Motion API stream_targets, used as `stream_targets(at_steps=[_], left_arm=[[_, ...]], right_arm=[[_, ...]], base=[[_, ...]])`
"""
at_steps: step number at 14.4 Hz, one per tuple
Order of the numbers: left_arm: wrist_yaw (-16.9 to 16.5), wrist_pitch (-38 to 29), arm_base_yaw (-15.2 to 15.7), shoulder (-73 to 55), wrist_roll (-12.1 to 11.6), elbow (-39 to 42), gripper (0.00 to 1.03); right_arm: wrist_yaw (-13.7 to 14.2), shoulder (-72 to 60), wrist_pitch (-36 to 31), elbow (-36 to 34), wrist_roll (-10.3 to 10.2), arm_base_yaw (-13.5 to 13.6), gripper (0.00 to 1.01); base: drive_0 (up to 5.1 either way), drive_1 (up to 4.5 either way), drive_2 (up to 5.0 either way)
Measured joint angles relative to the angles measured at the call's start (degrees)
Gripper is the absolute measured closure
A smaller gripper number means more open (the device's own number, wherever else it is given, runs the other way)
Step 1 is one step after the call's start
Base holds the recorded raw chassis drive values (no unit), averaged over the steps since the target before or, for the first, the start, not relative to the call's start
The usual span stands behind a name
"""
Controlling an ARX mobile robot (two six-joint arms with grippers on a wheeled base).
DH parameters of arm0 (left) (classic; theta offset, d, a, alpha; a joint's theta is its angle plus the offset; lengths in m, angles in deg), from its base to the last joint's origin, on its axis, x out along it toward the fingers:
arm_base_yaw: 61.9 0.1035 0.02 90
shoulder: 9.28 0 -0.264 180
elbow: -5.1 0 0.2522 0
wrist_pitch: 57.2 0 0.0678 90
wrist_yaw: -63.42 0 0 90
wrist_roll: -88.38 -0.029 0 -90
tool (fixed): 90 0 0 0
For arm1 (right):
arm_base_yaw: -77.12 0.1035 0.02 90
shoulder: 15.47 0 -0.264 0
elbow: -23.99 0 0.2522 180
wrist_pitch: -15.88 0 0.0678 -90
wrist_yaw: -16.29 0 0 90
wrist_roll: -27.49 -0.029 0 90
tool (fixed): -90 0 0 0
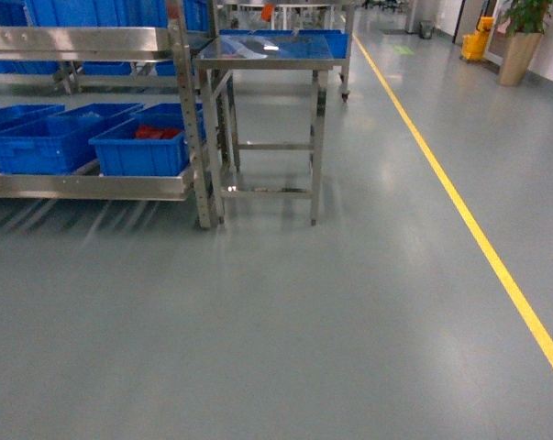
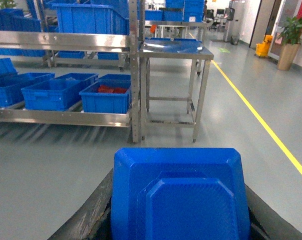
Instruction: Sort blue parts and orange caps into right shelf containers
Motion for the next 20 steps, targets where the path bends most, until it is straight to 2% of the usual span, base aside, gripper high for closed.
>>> stream_targets(at_steps=[20], left_arm=[[0.0,0.48,0.0,0.0,0.02,0.0,0.59]], right_arm=[[0.0,0.0,0.42,0.0,0.0,0.0,0.59]], base=[[0.0,4.25,-4.3]])
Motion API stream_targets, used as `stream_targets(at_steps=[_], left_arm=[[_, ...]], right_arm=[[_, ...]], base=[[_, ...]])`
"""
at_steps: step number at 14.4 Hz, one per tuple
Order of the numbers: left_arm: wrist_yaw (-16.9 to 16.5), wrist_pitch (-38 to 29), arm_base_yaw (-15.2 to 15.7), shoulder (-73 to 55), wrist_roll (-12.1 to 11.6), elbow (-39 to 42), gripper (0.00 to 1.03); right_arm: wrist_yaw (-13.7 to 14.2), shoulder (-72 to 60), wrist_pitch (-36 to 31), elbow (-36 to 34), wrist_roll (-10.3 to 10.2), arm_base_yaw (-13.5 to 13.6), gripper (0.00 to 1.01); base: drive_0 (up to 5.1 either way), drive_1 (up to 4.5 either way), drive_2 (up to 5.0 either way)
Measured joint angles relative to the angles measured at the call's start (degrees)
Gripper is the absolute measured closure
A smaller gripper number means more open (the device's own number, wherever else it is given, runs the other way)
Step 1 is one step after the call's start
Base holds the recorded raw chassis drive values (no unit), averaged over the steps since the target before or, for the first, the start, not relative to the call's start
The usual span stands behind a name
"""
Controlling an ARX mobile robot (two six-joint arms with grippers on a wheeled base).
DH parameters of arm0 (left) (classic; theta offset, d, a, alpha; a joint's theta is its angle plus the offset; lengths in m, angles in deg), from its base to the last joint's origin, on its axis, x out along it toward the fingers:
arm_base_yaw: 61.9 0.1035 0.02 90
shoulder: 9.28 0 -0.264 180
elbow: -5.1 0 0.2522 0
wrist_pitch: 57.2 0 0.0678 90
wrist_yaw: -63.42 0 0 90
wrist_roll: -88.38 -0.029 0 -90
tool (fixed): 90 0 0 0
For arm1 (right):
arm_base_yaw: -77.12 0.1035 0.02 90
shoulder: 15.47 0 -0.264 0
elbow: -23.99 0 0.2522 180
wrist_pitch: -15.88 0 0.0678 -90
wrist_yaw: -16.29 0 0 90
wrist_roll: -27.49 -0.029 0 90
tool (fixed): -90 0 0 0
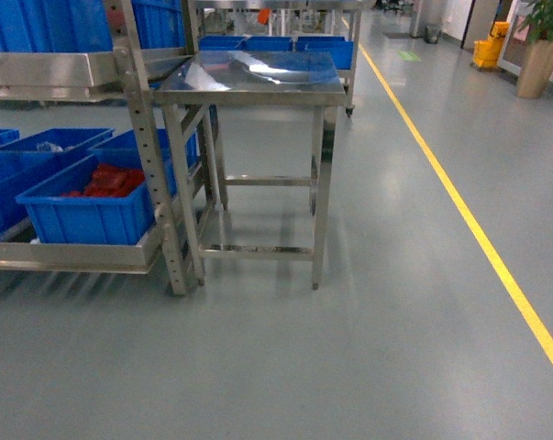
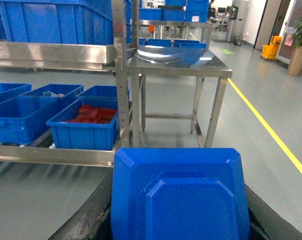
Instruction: Sort blue parts and orange caps into right shelf containers
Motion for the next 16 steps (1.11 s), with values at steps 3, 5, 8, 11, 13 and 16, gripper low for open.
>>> stream_targets(at_steps=[3,5,8,11,13,16], left_arm=[[0.0,-0.09,0.0,0.0,0.0,0.0,0.59],[0.02,-0.07,0.0,0.0,-0.02,0.0,0.59],[0.0,-0.04,0.0,0.0,0.0,0.0,0.59],[-0.02,0.04,0.0,0.0,-0.02,0.0,0.59],[0.09,0.02,0.0,0.0,0.0,0.0,0.59],[0.0,-0.33,0.0,0.0,-0.02,0.0,0.59]], right_arm=[[0.0,0.0,-0.26,0.0,0.0,0.0,0.59],[-0.02,0.0,-0.28,0.0,0.0,0.0,0.59],[-0.02,0.0,-0.11,0.0,0.0,0.0,0.59],[-0.02,0.0,-0.07,0.0,0.0,0.0,0.59],[-0.02,0.0,-0.07,0.0,0.0,0.0,0.59],[0.0,0.0,-0.31,0.0,0.0,0.0,0.59]], base=[[0.1,4.34,-4.2],[0.0,4.32,-4.2],[0.0,4.27,-4.3],[0.0,4.25,-4.3],[0.0,4.25,-4.3],[0.0,4.25,-4.3]])
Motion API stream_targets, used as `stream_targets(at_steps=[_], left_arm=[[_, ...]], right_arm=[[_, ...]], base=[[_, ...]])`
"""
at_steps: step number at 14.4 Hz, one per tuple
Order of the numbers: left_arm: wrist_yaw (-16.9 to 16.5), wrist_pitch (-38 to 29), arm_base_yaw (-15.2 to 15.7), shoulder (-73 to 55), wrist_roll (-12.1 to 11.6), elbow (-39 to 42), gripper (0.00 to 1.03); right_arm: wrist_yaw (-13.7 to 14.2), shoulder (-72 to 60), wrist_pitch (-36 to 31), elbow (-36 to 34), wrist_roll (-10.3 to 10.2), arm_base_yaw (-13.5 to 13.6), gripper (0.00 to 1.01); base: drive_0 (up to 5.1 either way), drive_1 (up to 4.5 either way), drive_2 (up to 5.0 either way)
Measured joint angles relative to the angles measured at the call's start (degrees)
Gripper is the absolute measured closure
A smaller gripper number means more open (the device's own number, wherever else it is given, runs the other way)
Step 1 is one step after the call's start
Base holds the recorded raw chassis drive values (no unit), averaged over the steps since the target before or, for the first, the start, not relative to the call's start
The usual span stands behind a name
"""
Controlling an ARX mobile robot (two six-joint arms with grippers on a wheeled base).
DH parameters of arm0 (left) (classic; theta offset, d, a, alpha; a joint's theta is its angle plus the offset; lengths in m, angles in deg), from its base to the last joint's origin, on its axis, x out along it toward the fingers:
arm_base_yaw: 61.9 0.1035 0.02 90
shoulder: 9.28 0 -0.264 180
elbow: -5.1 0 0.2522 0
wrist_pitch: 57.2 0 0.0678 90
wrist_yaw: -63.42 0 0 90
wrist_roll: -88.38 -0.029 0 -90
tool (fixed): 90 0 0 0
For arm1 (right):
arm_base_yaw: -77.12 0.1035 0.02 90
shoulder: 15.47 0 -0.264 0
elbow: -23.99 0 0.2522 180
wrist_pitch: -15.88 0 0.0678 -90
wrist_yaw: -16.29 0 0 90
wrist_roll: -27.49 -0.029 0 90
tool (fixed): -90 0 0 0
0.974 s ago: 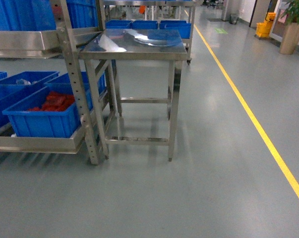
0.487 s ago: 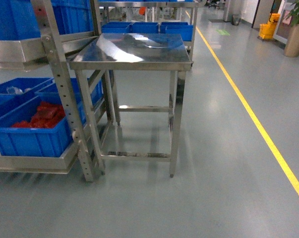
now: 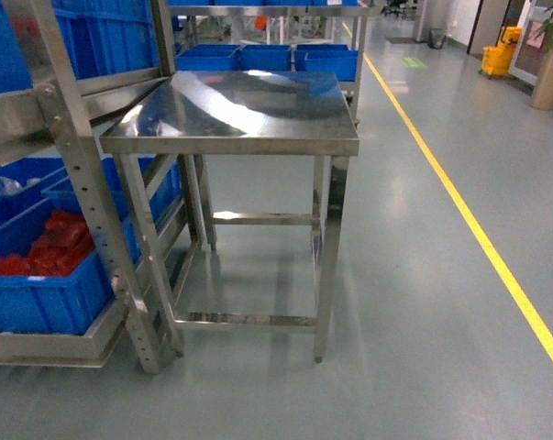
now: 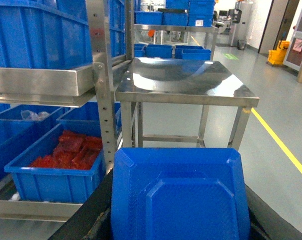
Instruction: Sort blue parts and orange caps into right shelf containers
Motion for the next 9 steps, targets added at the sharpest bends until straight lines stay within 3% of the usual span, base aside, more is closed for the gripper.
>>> stream_targets(at_steps=[8,9], left_arm=[[0.02,0.61,0.0,0.0,0.0,0.0,0.6],[-0.02,-0.11,0.0,0.0,0.02,0.0,0.6]], right_arm=[[-0.02,0.0,0.26,0.0,0.0,0.0,0.59],[0.0,0.0,-0.09,0.0,0.0,0.0,0.59]], base=[[0.1,4.41,-4.2],[0.0,0.0,0.0]])
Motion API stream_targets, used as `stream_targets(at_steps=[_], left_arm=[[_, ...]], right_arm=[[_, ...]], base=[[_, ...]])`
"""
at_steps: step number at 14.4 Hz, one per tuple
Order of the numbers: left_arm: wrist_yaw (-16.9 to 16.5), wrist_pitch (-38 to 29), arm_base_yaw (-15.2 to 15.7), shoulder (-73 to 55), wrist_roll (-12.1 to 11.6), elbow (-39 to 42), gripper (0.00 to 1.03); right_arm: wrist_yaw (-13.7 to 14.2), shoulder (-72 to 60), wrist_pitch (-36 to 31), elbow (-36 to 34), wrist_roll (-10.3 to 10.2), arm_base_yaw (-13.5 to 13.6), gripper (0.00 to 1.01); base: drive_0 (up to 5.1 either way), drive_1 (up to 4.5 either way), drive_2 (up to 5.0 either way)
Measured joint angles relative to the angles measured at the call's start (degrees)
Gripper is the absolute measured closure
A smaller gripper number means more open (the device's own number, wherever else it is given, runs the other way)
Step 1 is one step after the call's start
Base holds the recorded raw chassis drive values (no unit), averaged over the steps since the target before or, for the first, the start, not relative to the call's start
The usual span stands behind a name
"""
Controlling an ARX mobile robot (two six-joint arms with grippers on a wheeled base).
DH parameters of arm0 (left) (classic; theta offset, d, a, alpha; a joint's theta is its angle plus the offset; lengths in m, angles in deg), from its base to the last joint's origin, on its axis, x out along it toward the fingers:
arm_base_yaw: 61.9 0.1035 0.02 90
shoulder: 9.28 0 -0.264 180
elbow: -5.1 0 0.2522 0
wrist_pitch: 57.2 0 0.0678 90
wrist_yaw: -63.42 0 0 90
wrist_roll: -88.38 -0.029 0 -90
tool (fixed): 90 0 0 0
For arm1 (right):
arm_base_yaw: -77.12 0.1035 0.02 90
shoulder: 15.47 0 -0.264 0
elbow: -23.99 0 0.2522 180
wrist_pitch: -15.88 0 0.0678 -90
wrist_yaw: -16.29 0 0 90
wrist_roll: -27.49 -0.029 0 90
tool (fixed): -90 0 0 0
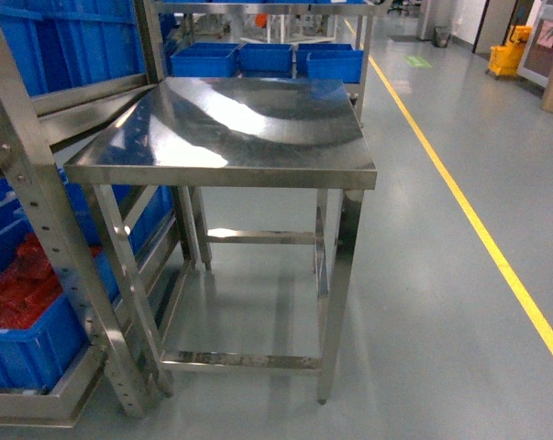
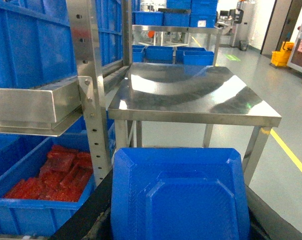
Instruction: Sort blue parts and orange caps into right shelf containers
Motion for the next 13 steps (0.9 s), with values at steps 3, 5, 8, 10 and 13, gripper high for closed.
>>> stream_targets(at_steps=[3,5,8,10,13], left_arm=[[-0.02,0.37,0.0,0.0,-0.02,0.0,0.6],[0.0,0.22,0.0,0.0,-0.02,0.0,0.6],[0.0,0.33,0.0,0.0,-0.02,0.0,0.6],[0.0,0.31,0.0,0.0,-0.02,0.0,0.6],[0.02,0.33,0.0,0.0,-0.02,0.0,0.6]], right_arm=[[0.04,0.0,0.02,0.0,0.0,0.0,0.59],[0.04,0.0,0.17,0.0,0.0,0.0,0.59],[0.02,0.0,0.31,0.0,0.0,0.0,0.59],[0.02,0.0,0.26,0.0,0.0,0.0,0.59],[0.02,0.0,0.24,0.0,0.0,0.0,0.59]], base=[[-3.2,1.74,1.7],[-4.7,2.61,2.6],[-4.7,2.61,2.6],[-4.7,2.61,2.6],[-4.7,2.61,2.6]])
